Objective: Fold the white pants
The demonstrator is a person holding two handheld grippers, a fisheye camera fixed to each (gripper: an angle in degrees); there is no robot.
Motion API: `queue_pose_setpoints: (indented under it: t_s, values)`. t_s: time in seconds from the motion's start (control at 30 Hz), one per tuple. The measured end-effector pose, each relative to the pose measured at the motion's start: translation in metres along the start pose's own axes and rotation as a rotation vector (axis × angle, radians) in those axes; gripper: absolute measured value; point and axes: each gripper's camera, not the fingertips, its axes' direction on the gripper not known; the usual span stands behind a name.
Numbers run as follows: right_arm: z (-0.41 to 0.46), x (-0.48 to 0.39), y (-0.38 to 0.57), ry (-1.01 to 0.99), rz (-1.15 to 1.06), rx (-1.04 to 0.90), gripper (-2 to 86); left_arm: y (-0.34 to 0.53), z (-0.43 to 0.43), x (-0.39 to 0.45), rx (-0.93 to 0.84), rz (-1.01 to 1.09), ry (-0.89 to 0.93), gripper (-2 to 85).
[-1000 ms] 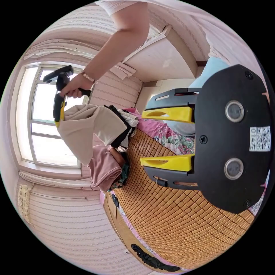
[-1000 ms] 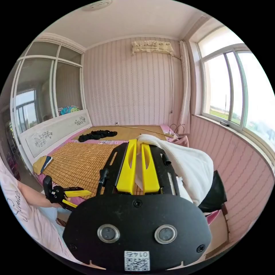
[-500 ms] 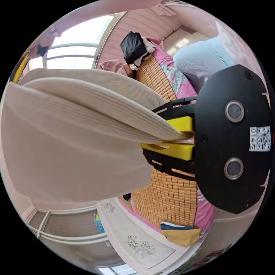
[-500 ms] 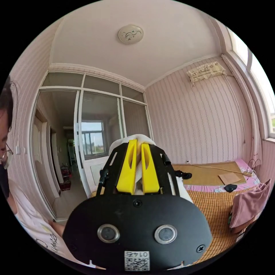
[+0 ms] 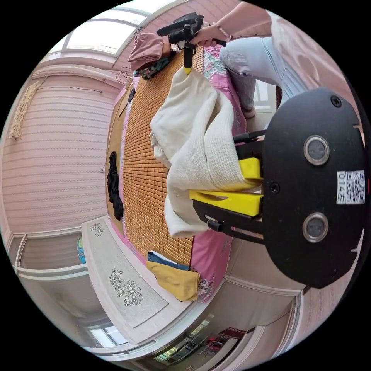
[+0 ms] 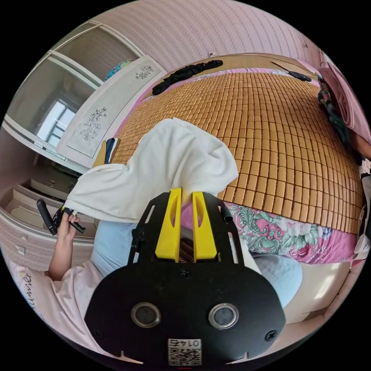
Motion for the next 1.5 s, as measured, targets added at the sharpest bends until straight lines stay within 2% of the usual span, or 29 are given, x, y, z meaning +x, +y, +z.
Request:
queue_pose_setpoints:
  t_s: [0.1, 0.2, 0.27, 0.37, 0.43, 0.5, 0.57, 0.67, 0.77, 0.9, 1.0, 1.03, 1.17, 1.23, 1.33, 1.4, 1.5]
  values:
    - [-0.027, 0.011, 0.005, 0.003, 0.000, 0.036, 7.1, 0.000, -0.012, 0.009, 0.074, 0.032, 0.048, -0.4]
    - [-0.065, 0.003, 0.015, 0.073, -0.004, 0.206, 6.7, -0.010, -0.031, 0.021, 0.168, 0.085, 0.014, -0.3]
    - [-0.083, -0.027, 0.023, 0.020, -0.171, 0.327, 7.2, -0.022, -0.046, 0.032, 0.254, 0.119, 0.036, -0.2]
    - [-0.068, -0.077, 0.007, -0.129, -0.386, 0.230, 15.1, -0.056, -0.073, 0.067, 0.426, 0.228, 0.192, 0.1]
    - [-0.056, -0.102, -0.010, -0.100, -0.451, 0.147, 17.3, -0.085, -0.092, 0.112, 0.524, 0.370, 0.349, 0.8]
    - [-0.062, -0.105, -0.024, -0.150, -0.451, 0.190, 14.7, -0.100, -0.100, 0.139, 0.558, 0.436, 0.399, 1.4]
    - [-0.081, -0.086, -0.036, -0.228, -0.436, 0.273, 3.2, -0.111, -0.105, 0.154, 0.575, 0.457, 0.398, 2.2]
    - [-0.108, -0.044, -0.043, -0.248, -0.356, 0.362, 1.3, -0.111, -0.109, 0.165, 0.583, 0.562, 0.334, 3.8]
    - [-0.132, -0.010, -0.040, -0.146, -0.290, 0.416, 0.5, -0.096, -0.091, 0.164, 0.540, 0.642, 0.291, 6.6]
    - [-0.143, 0.021, -0.042, -0.034, -0.238, 0.401, 0.4, -0.082, -0.055, 0.154, 0.432, 0.659, 0.353, 8.7]
    - [-0.147, 0.051, -0.046, 0.068, -0.141, 0.387, 0.6, -0.088, -0.028, 0.132, 0.345, 0.540, 0.374, 6.3]
    - [-0.152, 0.066, -0.046, 0.080, -0.083, 0.398, 0.7, -0.093, -0.018, 0.116, 0.324, 0.467, 0.351, 3.2]
    - [-0.190, 0.119, -0.044, 0.155, 0.088, 0.488, 0.8, -0.117, 0.018, 0.072, 0.259, 0.340, 0.203, 2.9]
    - [-0.216, 0.134, -0.044, 0.232, 0.141, 0.552, 0.8, -0.142, 0.051, 0.047, 0.185, 0.314, 0.163, 5.8]
    - [-0.248, 0.163, -0.050, 0.350, 0.279, 0.585, 0.6, -0.184, 0.105, 0.015, 0.093, 0.199, 0.214, 10.0]
    - [-0.254, 0.180, -0.056, 0.389, 0.352, 0.554, 0.5, -0.207, 0.146, 0.004, 0.009, 0.142, 0.236, 14.4]
    - [-0.249, 0.191, -0.064, 0.481, 0.465, 0.481, 0.3, -0.231, 0.215, -0.004, -0.151, 0.039, 0.300, 16.7]
